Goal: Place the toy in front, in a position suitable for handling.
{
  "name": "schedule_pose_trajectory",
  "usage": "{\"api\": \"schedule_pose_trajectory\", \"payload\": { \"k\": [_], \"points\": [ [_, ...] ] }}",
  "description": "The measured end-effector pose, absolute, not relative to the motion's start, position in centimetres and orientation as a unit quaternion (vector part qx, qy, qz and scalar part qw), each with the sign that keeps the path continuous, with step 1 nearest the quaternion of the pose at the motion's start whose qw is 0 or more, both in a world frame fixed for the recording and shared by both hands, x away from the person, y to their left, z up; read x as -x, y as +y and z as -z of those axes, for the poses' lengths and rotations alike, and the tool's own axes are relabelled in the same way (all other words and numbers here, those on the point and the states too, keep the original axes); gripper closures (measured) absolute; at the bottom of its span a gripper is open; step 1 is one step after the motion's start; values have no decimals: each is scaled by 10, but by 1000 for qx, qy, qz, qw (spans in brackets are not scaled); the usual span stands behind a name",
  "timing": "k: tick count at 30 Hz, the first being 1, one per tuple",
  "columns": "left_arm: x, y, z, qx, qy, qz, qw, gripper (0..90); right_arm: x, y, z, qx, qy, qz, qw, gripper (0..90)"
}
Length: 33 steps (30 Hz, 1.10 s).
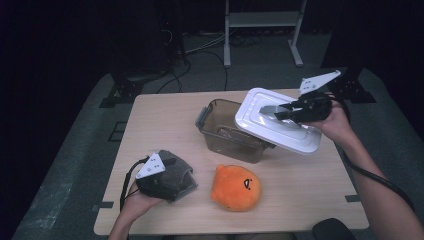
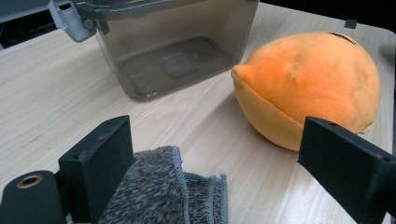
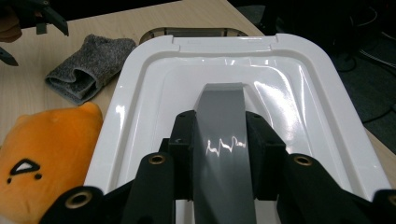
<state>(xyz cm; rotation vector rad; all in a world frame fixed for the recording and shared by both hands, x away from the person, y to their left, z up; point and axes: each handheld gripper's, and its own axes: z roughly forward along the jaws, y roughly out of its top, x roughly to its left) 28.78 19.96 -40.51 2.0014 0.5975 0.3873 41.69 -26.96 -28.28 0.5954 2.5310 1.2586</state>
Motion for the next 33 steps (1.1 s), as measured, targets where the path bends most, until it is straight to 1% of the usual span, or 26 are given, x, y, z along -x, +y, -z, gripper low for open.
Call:
{"api": "schedule_pose_trajectory", "payload": {
  "k": [13, 33],
  "points": [
    [-288, 198, 405, -823, 246, -157, 486, 93, -381, -327, 288, -235, 863, -425, 140, 661],
    [-288, 198, 405, -823, 247, -157, 487, 92, -346, -373, 316, -270, 856, -422, 133, 661]
  ]
}}
